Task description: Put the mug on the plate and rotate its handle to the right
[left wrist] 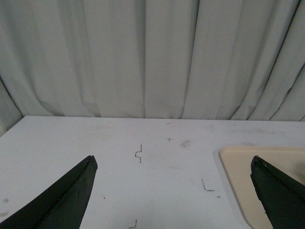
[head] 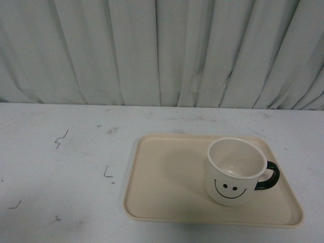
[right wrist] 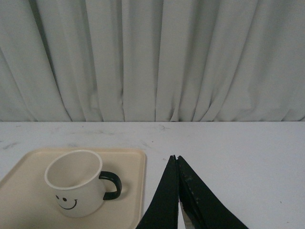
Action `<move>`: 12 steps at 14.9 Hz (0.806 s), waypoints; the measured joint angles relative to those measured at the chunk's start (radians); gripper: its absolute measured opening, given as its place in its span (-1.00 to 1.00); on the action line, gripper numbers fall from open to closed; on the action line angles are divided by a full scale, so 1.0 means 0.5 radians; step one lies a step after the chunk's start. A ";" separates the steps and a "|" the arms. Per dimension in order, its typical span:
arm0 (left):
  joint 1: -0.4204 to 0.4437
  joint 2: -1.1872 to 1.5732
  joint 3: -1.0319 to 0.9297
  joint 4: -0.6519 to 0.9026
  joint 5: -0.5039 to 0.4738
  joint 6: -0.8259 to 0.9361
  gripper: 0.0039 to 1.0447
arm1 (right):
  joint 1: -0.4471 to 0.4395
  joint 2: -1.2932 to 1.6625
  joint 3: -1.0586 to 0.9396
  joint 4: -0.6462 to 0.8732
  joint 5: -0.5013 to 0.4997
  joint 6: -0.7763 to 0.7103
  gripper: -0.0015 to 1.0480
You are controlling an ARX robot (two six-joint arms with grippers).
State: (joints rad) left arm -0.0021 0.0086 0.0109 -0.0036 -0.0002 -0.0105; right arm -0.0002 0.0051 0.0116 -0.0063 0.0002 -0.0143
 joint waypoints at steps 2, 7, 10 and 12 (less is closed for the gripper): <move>0.000 0.000 0.000 0.000 0.000 0.000 0.88 | 0.000 -0.005 0.000 0.004 0.000 0.000 -0.53; 0.000 0.000 0.000 0.000 0.000 0.000 0.88 | 0.000 -0.005 0.000 0.003 0.000 0.000 0.89; 0.000 0.000 0.000 0.000 0.000 0.000 0.88 | 0.000 -0.005 0.000 0.003 0.000 0.002 0.87; 0.000 0.000 0.000 0.000 0.000 0.000 0.88 | 0.000 -0.005 0.000 0.004 0.000 0.002 0.87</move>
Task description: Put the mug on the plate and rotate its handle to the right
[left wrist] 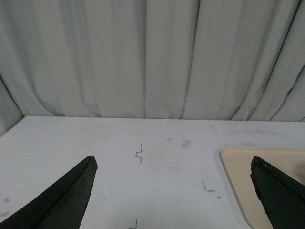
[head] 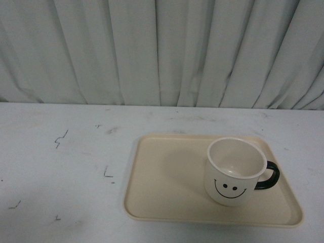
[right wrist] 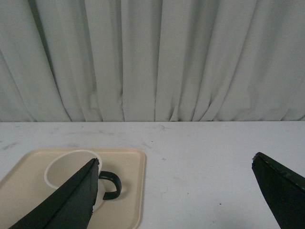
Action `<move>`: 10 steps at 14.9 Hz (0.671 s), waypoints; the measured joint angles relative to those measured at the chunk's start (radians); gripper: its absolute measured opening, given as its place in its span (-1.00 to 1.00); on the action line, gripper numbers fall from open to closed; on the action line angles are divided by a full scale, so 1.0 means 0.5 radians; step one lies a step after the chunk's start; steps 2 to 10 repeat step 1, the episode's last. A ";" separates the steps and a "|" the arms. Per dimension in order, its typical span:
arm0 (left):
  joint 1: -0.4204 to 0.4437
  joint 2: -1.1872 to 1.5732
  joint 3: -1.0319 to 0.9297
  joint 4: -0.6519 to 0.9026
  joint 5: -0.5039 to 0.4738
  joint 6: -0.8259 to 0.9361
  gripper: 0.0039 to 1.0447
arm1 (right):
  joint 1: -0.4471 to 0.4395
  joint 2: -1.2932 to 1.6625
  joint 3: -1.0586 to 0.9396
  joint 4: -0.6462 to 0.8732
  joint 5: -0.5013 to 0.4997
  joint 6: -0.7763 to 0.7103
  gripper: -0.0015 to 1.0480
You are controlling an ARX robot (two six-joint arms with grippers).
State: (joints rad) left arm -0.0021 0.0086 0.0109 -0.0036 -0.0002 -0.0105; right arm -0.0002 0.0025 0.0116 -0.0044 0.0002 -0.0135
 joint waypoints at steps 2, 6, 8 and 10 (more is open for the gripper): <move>0.000 0.000 0.000 0.000 0.000 0.000 0.88 | 0.000 0.000 0.000 -0.001 0.000 0.000 0.87; 0.000 0.000 0.000 0.000 0.000 0.000 0.88 | 0.000 0.000 0.000 -0.001 0.000 0.000 0.87; 0.000 0.000 0.000 0.000 0.000 0.000 0.88 | 0.000 0.000 0.000 -0.001 0.000 0.000 0.87; 0.000 0.000 0.000 0.000 0.000 0.000 0.88 | 0.000 0.000 0.000 -0.001 0.000 0.000 0.87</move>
